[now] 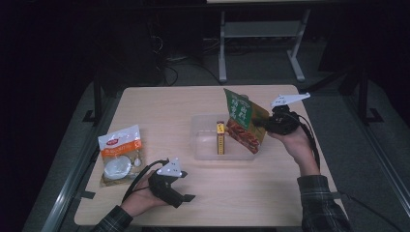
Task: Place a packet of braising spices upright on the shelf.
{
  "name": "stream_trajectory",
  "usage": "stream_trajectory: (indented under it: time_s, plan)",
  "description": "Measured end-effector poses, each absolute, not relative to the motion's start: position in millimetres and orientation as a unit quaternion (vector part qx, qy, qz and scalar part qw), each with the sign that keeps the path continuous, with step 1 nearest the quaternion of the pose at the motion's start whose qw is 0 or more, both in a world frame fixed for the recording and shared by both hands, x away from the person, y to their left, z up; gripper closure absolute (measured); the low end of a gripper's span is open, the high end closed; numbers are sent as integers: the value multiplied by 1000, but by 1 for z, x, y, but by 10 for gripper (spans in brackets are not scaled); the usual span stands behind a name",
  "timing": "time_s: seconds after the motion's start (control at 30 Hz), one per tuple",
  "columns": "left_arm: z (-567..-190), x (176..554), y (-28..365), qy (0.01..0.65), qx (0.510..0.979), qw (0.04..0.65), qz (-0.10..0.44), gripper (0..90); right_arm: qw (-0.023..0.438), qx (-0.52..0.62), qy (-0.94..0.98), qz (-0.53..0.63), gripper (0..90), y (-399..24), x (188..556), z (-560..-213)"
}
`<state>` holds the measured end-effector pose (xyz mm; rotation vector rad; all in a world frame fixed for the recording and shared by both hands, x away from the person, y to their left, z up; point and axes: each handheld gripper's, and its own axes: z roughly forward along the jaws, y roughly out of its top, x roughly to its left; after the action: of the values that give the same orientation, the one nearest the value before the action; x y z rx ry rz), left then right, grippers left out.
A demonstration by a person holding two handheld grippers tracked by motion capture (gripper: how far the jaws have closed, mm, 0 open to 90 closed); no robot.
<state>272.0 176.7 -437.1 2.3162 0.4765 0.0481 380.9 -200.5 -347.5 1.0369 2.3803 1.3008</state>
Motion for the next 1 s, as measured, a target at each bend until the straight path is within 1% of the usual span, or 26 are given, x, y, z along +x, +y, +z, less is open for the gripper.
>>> stream_trajectory:
  time_s: [0.17, 0.2, 0.3, 0.33, 0.37, 0.4, 0.57, 0.63, 0.67, 0.73, 0.9, 1.0]
  plan:
    - [-438, 273, 177, 187, 907, 378, 19, 152, 117, 353, 816, 443, 843, -201, 380, -349]
    - [-438, 273, 177, 187, 906, 378, 18, 152, 114, 356, 812, 449, 766, -204, 379, -349]
    - [-437, 274, 178, 184, 907, 379, 19, 153, 110, 368, 806, 450, 615, -207, 378, -349]
    - [-437, 274, 178, 183, 907, 379, 20, 154, 111, 371, 802, 455, 551, -210, 378, -349]
    - [-437, 274, 178, 183, 907, 379, 20, 154, 111, 371, 802, 455, 551, -210, 378, -349]
    - [-437, 274, 178, 182, 908, 377, 21, 154, 120, 379, 795, 459, 449, -214, 373, -349]
    - [-437, 275, 180, 185, 907, 379, 22, 155, 129, 387, 794, 450, 294, -221, 363, -352]
    - [-437, 274, 180, 189, 906, 379, 19, 158, 135, 387, 799, 440, 287, -222, 360, -352]
    - [-437, 274, 181, 189, 906, 379, 20, 158, 148, 381, 801, 438, 286, -223, 350, -357]
    - [-437, 275, 181, 189, 906, 379, 22, 158, 140, 381, 806, 431, 271, -224, 346, -360]
    - [-436, 275, 182, 192, 904, 381, 22, 158, 143, 379, 812, 421, 271, -225, 332, -369]
    - [-434, 277, 187, 193, 904, 379, 27, 157, 148, 383, 811, 416, 272, -226, 315, -380]
